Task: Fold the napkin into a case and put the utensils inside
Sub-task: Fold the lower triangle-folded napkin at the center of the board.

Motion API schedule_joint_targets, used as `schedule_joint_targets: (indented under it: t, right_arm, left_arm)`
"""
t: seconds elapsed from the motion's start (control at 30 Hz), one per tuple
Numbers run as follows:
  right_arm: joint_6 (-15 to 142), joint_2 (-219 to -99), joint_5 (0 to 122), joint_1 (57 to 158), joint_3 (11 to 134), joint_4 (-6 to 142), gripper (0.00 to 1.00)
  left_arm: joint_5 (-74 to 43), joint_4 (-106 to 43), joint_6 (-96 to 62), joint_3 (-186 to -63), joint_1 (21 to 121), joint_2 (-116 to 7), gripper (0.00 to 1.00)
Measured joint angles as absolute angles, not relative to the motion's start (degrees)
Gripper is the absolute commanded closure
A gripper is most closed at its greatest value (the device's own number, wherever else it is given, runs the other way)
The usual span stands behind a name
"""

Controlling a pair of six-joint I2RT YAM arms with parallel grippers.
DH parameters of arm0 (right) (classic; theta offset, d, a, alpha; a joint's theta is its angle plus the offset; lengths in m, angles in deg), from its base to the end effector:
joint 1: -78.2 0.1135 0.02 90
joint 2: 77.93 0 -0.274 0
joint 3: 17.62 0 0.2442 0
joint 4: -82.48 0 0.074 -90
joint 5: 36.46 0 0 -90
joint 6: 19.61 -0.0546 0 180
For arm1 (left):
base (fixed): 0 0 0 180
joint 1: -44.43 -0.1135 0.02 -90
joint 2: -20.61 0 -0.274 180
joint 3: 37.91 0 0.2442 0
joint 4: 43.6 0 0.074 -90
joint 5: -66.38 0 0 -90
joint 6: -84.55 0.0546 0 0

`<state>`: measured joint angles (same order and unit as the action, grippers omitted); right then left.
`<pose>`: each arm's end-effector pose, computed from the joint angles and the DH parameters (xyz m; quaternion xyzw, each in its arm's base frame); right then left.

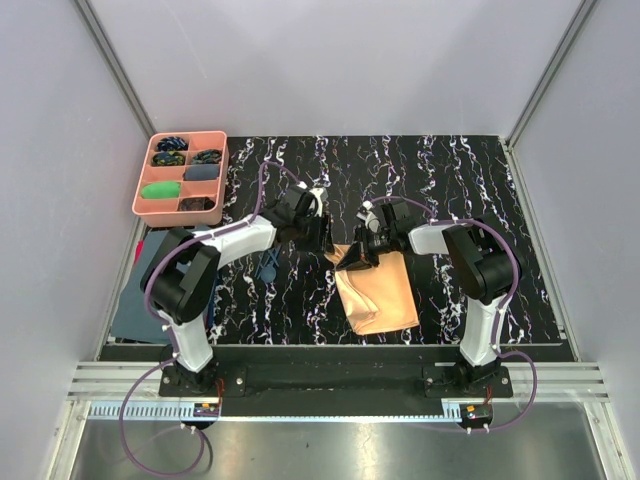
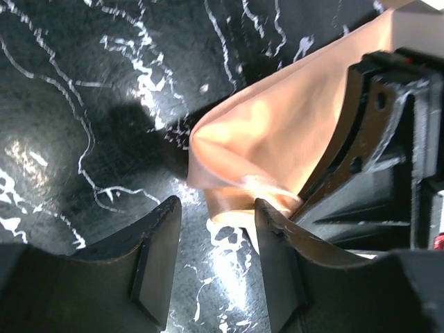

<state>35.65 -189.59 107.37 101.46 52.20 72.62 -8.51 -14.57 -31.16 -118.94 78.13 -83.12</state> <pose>0.3215 0.1862 0.1219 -0.0635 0.8530 0.5158 0.0485 0.3156 -0.2276 0.1860 0.1082 0.9313 -0.2689 0.2207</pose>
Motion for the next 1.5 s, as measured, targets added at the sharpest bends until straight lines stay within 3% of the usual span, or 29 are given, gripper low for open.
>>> schedule_joint_targets:
  t: [0.2, 0.43, 0.53, 0.67, 1.03, 1.37, 1.5]
  right_arm:
    - [35.82, -189.59, 106.97, 101.46, 52.2, 72.2, 0.92]
    - [35.84, -189.57, 106.71, 101.46, 52.2, 71.89, 0.91]
    - [35.91, -189.57, 106.71, 101.46, 52.2, 71.89, 0.91]
    - [36.04, -189.57, 106.69, 101.46, 52.2, 71.89, 0.91]
    - [36.04, -189.55, 106.58, 101.46, 52.2, 71.87, 0.91]
    - [36.17, -189.44, 106.34, 101.46, 52.2, 71.74, 0.9]
    - [36.52, -188.76, 105.16, 101.46, 52.2, 71.17, 0.82]
  left_arm:
    - [-8.83, -14.15, -31.25, -117.91, 78.13, -82.63, 0.52]
    - [-8.77, -15.07, -32.34, -117.63, 78.13, -82.72, 0.4]
    - [-8.77, -16.62, -32.89, -115.2, 78.13, -81.89, 0.4]
    - [-8.83, -17.06, -33.87, -111.49, 78.5, -80.3, 0.49]
    - [-8.94, -22.22, -38.53, -109.34, 79.07, -79.53, 0.48]
    - [-11.24, -21.36, -40.06, -114.13, 79.07, -84.51, 0.59]
    - [-12.66, -20.56, -39.99, -116.73, 79.11, -86.04, 0.67]
